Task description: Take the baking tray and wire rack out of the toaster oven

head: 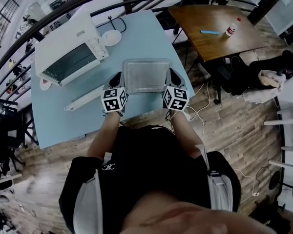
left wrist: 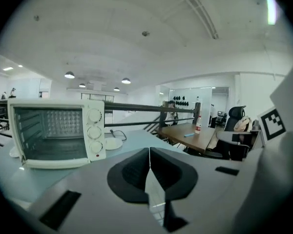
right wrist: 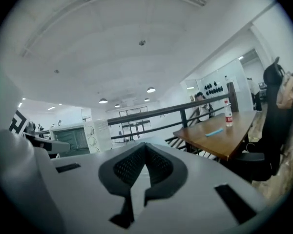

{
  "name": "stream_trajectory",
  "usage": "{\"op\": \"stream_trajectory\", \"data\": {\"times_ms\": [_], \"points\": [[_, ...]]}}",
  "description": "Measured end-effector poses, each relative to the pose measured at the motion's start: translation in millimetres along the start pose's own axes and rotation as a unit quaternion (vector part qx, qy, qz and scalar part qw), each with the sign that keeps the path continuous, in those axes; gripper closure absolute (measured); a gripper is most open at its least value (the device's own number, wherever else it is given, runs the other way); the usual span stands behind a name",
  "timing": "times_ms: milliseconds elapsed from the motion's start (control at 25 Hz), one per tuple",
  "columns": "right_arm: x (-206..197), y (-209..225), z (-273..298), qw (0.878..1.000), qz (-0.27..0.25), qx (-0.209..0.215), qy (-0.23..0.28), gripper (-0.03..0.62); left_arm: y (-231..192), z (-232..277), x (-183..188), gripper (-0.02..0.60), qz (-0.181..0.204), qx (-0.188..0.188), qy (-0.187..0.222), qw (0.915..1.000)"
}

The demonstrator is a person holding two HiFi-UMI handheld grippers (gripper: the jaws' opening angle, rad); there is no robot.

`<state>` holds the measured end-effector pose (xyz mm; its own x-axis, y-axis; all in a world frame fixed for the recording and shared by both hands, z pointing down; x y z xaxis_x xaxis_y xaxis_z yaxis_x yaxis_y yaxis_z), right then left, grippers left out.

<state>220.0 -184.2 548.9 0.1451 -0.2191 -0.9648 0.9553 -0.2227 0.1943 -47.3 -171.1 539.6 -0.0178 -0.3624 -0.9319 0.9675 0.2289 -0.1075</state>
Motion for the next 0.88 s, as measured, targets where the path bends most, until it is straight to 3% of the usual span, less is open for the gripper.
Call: {"op": "stream_trajectory", "data": {"times_ms": [120,480,640,880], "points": [[31,-6,-2,0.999,-0.021,0.016,0.038,0.592,3,-14,32,0.565,0.020,0.006,0.037,0.9991],[112,-29,-16,0.991,-0.019,0.057,0.120,0.593,3,-55,99,0.566,0.022,0.019,0.094,0.9951],[124,-42,-22,0.987,-0.037,0.073,0.140,0.592,1,-64,108,0.566,0.016,0.020,0.103,0.9943],[119,-67,-15,0.984,-0.035,0.114,0.129,0.592,-8,-81,110,0.566,0.010,0.047,0.112,0.9925]]}}
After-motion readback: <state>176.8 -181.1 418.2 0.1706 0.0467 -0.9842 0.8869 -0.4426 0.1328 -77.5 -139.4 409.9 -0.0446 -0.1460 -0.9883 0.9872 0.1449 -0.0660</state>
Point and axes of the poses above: the fingertips, and each gripper's own axes: z forward along the fingers, y to its right, x out of its top, the point moved 6 cm from there along -z, backward along the fingers, and after that the axes turned 1 degree about y, right-handed, at the moved point
